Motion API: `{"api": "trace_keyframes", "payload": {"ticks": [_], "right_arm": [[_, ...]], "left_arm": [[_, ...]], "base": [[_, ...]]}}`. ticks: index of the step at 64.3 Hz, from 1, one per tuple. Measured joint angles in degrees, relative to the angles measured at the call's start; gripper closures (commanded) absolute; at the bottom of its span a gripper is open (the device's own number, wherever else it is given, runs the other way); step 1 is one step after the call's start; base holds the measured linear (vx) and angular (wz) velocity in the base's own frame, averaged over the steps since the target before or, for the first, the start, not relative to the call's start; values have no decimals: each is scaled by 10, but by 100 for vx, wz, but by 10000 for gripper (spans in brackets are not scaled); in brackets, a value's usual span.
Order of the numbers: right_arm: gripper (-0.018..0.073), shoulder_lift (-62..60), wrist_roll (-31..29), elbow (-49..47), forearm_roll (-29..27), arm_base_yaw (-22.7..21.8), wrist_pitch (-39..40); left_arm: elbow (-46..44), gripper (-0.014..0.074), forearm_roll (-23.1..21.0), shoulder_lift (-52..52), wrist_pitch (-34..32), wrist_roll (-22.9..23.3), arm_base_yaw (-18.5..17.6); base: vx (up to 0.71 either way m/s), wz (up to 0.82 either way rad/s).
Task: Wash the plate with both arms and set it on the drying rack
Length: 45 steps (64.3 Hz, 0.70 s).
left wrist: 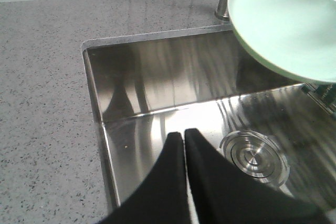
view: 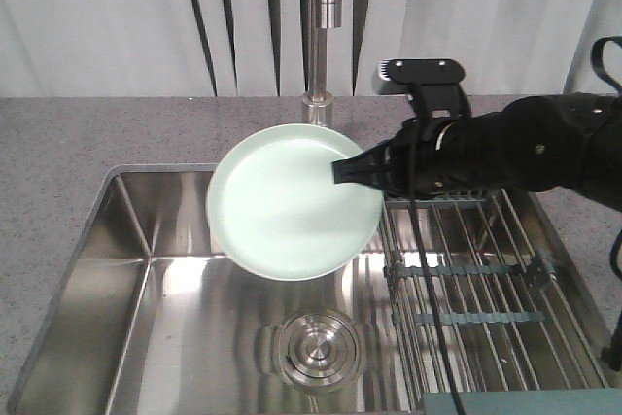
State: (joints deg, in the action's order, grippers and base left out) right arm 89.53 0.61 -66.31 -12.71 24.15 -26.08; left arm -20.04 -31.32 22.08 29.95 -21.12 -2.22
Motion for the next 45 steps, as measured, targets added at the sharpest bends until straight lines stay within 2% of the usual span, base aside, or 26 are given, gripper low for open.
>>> {"api": "trace_keyframes", "payload": {"ticks": [7, 13, 20, 24, 34, 40, 45], "right_arm": [[561, -14, -2, 0, 16, -46, -51], [561, -37, -12, 0, 24, -68, -121], [561, -70, -29, 5, 20, -63, -210], [561, -93, -34, 18, 14, -44, -230], [561, -125, -24, 55, -27, 33, -197], [561, -112, -13, 59, -48, 74, -139], [561, -80, -10, 56, -57, 88, -78]], "left_arm": [[0, 603, 0, 0, 0, 0, 0], [0, 603, 0, 0, 0, 0, 0], [0, 603, 0, 0, 0, 0, 0], [0, 603, 0, 0, 0, 0, 0], [0, 603, 0, 0, 0, 0, 0], [0, 603, 0, 0, 0, 0, 0], [0, 603, 0, 0, 0, 0, 0]], "base": [[0, 0], [0, 0], [0, 0], [0, 0], [0, 0], [0, 0], [0, 0]]}}
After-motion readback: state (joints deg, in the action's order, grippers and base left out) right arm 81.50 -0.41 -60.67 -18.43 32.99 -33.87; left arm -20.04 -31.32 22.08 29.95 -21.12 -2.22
